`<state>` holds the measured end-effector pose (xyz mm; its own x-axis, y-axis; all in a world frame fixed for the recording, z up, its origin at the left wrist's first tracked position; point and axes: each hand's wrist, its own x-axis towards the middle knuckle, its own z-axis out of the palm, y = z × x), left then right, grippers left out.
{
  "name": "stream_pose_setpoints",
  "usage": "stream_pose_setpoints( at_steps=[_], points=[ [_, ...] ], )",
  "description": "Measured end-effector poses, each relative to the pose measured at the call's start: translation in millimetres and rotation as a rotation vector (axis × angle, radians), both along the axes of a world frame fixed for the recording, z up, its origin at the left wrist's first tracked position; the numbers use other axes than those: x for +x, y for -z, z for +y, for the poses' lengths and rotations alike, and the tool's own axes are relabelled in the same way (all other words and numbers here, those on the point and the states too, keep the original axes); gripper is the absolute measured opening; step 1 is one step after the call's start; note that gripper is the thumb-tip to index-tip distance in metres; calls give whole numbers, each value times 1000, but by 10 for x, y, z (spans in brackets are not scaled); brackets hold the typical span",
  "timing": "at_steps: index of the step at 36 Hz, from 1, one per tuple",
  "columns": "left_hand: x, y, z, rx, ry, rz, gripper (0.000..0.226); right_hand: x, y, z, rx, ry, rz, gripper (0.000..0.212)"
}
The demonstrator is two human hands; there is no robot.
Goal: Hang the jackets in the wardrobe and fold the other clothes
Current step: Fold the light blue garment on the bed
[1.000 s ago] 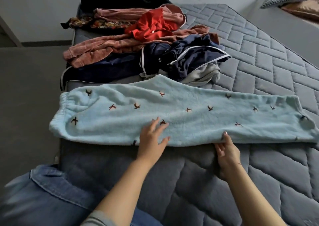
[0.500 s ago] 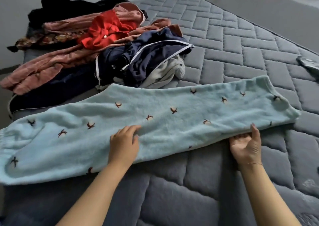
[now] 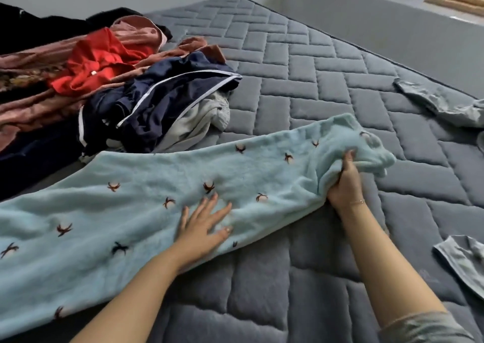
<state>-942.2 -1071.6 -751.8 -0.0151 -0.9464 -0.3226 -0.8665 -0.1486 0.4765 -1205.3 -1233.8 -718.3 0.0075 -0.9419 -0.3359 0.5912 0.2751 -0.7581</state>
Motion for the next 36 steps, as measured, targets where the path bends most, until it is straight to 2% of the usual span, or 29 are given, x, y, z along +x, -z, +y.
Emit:
stream_pose_setpoints(
  at_steps=[2,3,4,5,8,9,12,13,15,19,22,27,30,32,34,36],
  points=[
    [67,-195,-7,23,-147,352,40,131,-92,70,-64,-33,169,54],
    [113,-304,16,13,-260,535,33,219,-153,114,-132,-49,330,48],
    [180,-394,51,-33,-378,653,27,315,-189,159,-219,-57,507,41],
    [277,-461,93,-108,-493,695,25,431,-195,217,-311,-71,649,29],
    [678,-566,226,-321,-741,596,23,864,-171,509,-567,-277,737,8],
    [816,-586,259,-361,-785,549,24,984,-102,591,-683,-335,845,14],
    [1235,-592,305,-356,-854,426,26,1319,174,767,-986,-610,1274,70],
    [1367,-581,307,-345,-859,369,27,1413,267,826,-1045,-672,1410,79],
    [1607,-559,286,-335,-851,241,33,1565,351,962,-1110,-667,1601,82],
    [1964,-541,116,-351,-828,107,49,1763,376,1026,-998,-472,1640,79],
    [2151,-495,-105,-275,-808,15,65,1897,400,1032,-973,-430,1722,83],
    [2306,-371,-435,-117,-776,-101,73,1983,538,1037,-1050,-241,1662,63],
    [2310,-350,-520,-163,-780,-55,66,1988,571,1040,-1022,-221,1597,54],
    [2266,-383,-504,-191,-750,-3,51,1987,569,1026,-998,-207,1544,51],
    [2209,-439,-418,-281,-694,32,31,1994,554,1016,-991,-166,1463,47],
    [2153,-506,-266,-416,-578,29,20,2013,516,1026,-932,-115,1355,45]
  ],
)
